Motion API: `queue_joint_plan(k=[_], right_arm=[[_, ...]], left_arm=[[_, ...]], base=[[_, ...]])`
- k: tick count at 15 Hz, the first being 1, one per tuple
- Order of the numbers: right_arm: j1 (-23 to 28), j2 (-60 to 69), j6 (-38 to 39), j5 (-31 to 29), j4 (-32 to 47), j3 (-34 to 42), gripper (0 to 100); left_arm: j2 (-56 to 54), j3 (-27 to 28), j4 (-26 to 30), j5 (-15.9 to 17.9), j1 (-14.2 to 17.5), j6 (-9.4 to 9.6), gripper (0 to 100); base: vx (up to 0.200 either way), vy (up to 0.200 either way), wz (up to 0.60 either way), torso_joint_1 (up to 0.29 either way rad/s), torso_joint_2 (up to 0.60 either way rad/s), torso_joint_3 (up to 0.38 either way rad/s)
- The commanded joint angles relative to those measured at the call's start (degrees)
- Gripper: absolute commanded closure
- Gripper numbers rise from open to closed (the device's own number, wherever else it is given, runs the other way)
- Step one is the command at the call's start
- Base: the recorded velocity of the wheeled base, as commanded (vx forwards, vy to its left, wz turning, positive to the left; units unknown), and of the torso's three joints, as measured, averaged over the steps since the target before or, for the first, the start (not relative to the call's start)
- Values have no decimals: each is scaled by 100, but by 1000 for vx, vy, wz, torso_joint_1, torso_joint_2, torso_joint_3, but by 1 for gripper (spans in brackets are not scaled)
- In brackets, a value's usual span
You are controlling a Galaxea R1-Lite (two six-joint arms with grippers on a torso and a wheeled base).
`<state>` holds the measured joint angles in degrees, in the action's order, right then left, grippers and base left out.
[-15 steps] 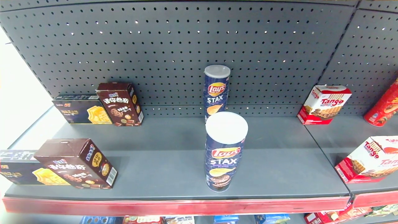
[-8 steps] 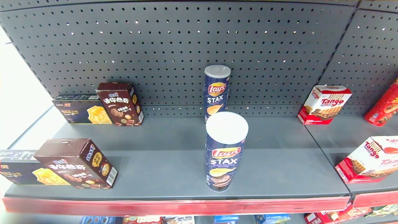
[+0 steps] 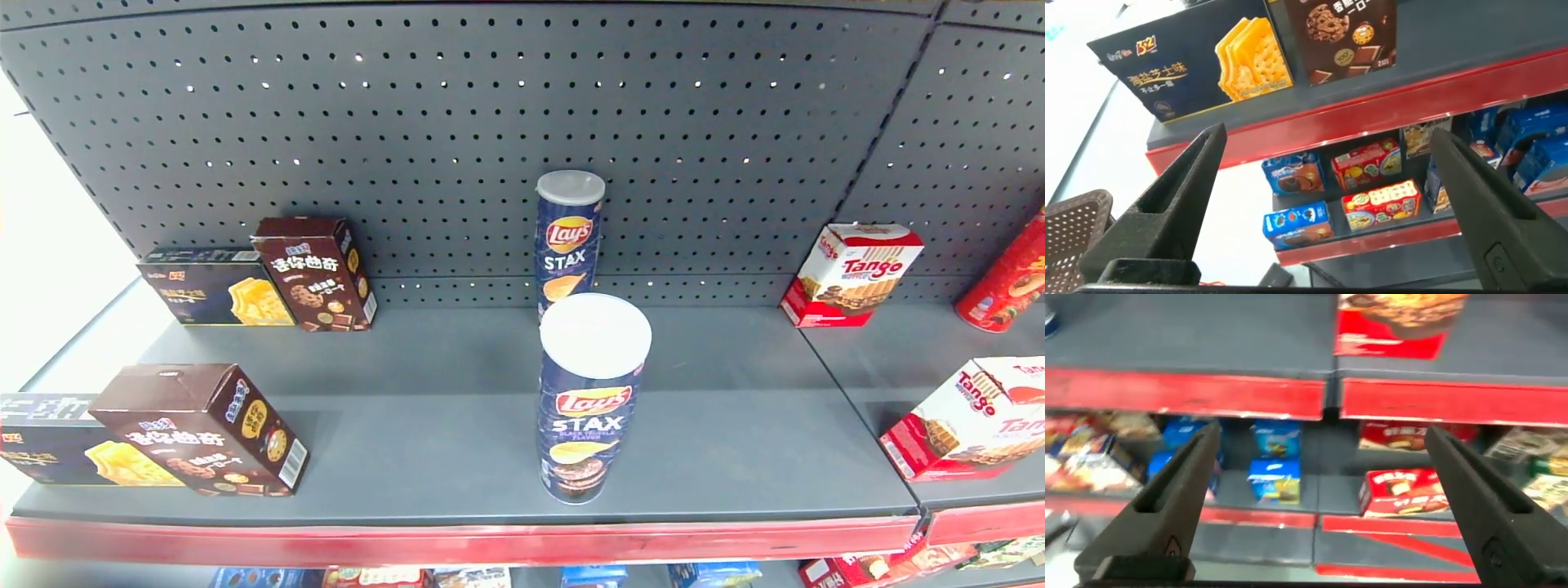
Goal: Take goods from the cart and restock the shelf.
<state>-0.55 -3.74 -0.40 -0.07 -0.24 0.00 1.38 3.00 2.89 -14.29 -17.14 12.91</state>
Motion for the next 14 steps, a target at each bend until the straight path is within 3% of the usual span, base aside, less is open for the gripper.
queue_joint_plan(k=[1,2,5,6,8,9,12,13,14], right_arm=[[64,313,31,-168,-2,0,0],[64,313,5,-168,-2,0,0],[55,313,5,-160,-2,0,0],[55,313,5,-160,-2,0,0],[55,322,14,-160,-2,0,0],[55,322,14,-160,-2,0,0],[46,322,14,-160,-2,0,0],[55,322,14,-160,-2,0,0],[55,322,14,-160,-2,0,0]], left_arm=[[-15,-1,1,-4,-26,-69,0],[-59,-1,1,31,-61,-122,0],[-138,-10,-16,849,-685,-192,0],[-138,-10,-16,849,-685,-192,0],[539,-10,10,251,-149,-553,0],[697,-10,10,181,237,-553,0],[662,-10,10,172,2066,-632,0],[618,-10,10,189,2118,-649,0],[372,-71,-43,392,2162,-799,0]], base=[[0,0,0,0,0,0],[0,0,0,0,0,0],[0,0,0,0,0,0],[0,0,0,0,0,0],[0,0,0,0,0,0],[0,0,0,0,0,0],[0,0,0,0,0,0],[0,0,0,0,0,0],[0,0,0,0,0,0]])
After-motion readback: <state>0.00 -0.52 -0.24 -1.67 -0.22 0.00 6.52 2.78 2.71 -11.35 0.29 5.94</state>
